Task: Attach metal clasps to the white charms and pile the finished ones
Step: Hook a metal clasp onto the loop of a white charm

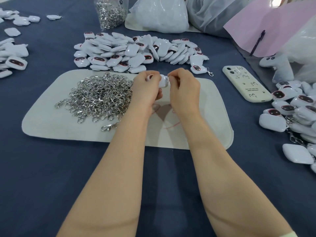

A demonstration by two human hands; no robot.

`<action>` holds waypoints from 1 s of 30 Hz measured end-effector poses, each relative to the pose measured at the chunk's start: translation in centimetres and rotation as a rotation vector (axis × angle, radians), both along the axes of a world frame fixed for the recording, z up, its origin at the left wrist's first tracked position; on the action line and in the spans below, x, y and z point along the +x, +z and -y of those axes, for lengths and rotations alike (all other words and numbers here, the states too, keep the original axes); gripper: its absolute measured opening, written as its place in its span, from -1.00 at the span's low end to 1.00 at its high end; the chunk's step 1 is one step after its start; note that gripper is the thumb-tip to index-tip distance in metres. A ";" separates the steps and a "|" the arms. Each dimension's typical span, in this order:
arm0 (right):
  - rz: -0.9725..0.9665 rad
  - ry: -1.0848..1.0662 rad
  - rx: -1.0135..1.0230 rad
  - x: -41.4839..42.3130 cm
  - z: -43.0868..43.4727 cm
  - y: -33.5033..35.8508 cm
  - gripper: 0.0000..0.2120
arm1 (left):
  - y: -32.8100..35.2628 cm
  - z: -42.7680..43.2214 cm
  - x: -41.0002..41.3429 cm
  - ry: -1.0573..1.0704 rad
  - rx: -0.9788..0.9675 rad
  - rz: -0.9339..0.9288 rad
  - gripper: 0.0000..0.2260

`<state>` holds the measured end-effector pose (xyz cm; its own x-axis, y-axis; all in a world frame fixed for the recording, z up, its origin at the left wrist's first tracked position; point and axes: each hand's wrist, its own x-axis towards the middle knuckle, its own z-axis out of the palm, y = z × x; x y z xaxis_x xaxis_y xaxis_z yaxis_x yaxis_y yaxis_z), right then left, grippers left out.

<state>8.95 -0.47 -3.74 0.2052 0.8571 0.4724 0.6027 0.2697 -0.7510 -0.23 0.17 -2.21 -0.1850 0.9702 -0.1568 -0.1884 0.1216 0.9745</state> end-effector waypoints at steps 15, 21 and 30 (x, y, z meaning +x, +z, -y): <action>-0.204 0.085 -0.178 -0.3 0.0 0.1 -0.87 | 0.8 -0.1 0.0 0.020 0.100 0.113 -0.88; -0.365 0.073 -0.170 -0.5 0.0 0.2 -0.98 | 0.7 -0.3 -0.7 0.018 -0.100 0.498 -0.88; -0.457 0.102 -0.192 -0.7 -0.2 0.4 -0.91 | 0.4 -0.4 -0.7 -0.042 -0.164 0.547 -0.92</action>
